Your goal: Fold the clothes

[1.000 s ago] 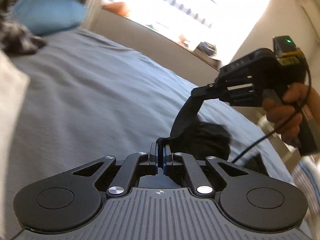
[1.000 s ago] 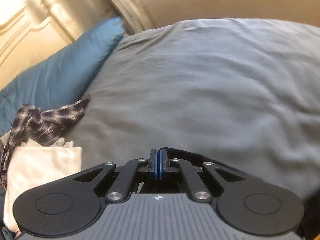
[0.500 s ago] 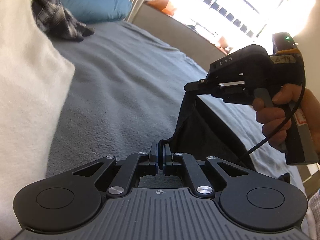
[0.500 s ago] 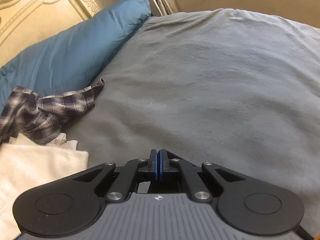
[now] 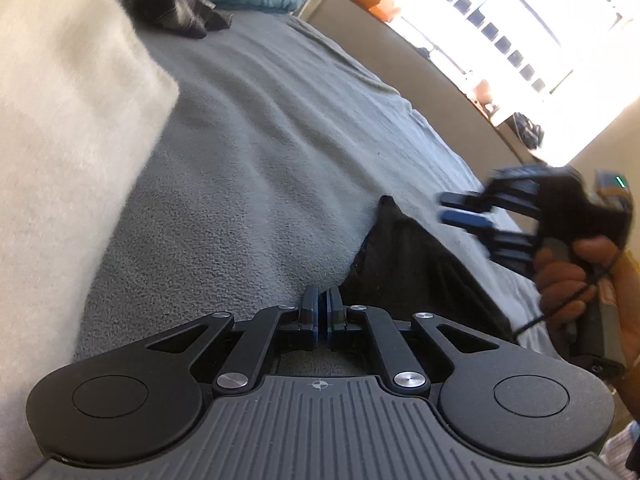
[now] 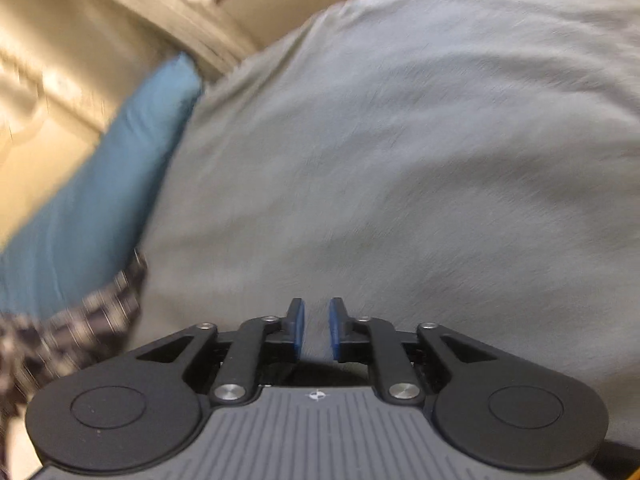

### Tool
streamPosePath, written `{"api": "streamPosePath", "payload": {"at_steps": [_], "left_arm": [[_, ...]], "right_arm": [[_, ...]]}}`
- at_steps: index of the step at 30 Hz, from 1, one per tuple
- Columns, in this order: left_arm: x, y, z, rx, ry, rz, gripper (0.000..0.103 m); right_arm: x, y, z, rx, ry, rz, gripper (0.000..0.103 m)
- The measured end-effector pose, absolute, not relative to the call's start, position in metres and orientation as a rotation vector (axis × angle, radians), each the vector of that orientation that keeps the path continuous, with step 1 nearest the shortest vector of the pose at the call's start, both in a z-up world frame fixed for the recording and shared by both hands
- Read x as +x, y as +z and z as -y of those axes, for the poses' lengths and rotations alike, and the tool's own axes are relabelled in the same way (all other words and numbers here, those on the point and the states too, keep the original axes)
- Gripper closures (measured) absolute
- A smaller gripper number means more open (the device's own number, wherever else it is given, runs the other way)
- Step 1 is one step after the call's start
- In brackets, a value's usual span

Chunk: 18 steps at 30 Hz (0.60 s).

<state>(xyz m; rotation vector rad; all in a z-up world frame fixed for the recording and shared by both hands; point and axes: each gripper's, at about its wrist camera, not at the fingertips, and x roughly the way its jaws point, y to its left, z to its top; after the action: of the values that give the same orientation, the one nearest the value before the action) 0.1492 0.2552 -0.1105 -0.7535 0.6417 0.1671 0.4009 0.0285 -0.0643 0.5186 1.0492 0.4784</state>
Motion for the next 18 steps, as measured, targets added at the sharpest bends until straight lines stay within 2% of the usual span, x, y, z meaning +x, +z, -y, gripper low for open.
{"api": "streamPosePath", "payload": {"at_steps": [4,10,13,15,18], "left_arm": [[0.144,-0.111,-0.259,-0.808,0.182,-0.629,0.098],[0.147,-0.108,-0.264,-0.839,0.217,-0.618,0.098],[0.143,-0.101,-0.259,-0.804,0.233,-0.611,0.094],[0.141,-0.098,-0.252,-0.77,0.221,-0.618,0.086],[0.141,-0.098,-0.244,-0.73,0.2,-0.644,0.086]], "right_arm": [[0.397,-0.039,0.003,0.519,0.522,-1.025,0.087],[0.373,-0.008,0.019,0.484,0.671,-1.169,0.087],[0.358,0.0,0.007,0.372,0.668,-1.176,0.087],[0.356,-0.003,-0.006,0.292,0.653,-1.181,0.087],[0.35,-0.009,-0.02,0.103,0.578,-1.135,0.087]]}}
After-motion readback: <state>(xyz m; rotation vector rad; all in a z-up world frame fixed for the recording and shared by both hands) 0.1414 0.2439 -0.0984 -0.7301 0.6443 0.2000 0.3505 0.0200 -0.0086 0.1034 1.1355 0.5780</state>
